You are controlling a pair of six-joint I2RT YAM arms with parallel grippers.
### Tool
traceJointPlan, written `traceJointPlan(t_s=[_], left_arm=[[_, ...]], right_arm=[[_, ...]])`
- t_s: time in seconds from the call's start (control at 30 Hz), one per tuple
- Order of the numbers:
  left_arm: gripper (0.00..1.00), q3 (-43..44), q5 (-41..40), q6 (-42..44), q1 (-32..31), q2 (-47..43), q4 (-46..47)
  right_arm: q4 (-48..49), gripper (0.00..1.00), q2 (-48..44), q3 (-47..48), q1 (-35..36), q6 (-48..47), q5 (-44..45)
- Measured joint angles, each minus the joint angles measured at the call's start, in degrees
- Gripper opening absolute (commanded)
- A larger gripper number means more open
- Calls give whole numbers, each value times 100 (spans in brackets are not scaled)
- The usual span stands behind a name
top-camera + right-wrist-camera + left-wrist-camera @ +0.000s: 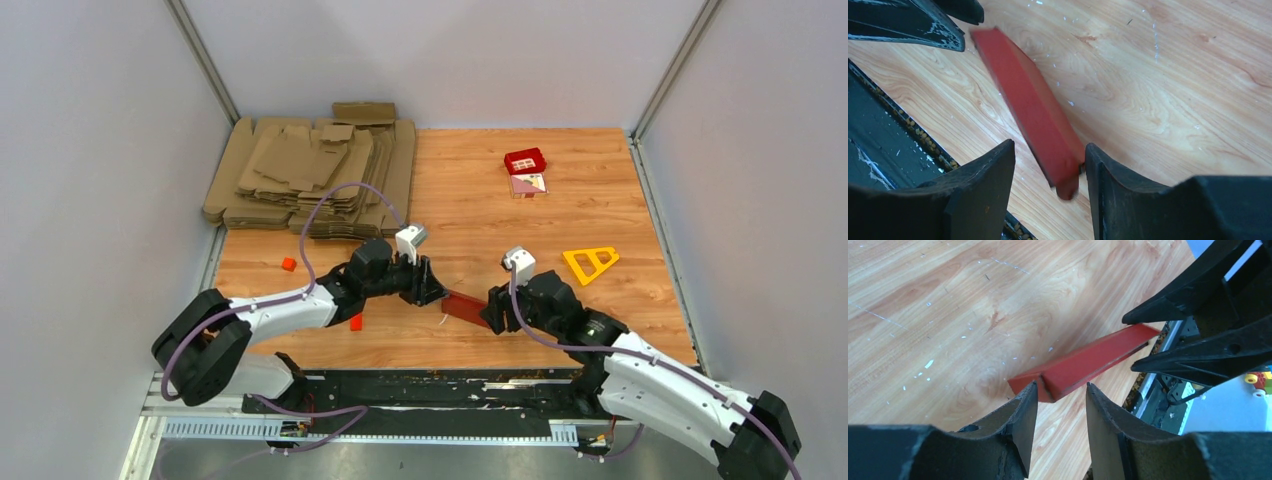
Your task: Fold the paper box
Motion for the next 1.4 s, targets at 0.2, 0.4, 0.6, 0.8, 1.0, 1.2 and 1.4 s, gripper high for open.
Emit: traceJointPlan(t_s=[0.2, 0.4, 0.6, 0.8, 1.0, 1.2, 1.4], left_arm=[[57, -4, 42, -35, -20, -382, -297], [65, 2, -42, 90, -20, -721, -638], [70, 52, 61, 588, -20, -640, -942], [68, 433, 417, 1174, -20, -184, -1080], [59, 625, 660, 1438, -20, -131, -1084], [48, 682, 721, 1554, -20, -125, -1250], [43, 682, 664, 1574, -33, -125, -1423]], right_arm=[[76, 49, 208, 0, 2, -133, -219], [369, 52, 398, -2, 2, -369, -286], [398, 70, 656, 11, 2, -468, -323], [44, 75, 555, 264, 2, -323, -352], [-680, 73, 140, 597, 2, 372, -81], [-1700, 60, -17, 984, 2, 1161, 297], [-2476, 45, -221, 1106, 0, 1982, 671]])
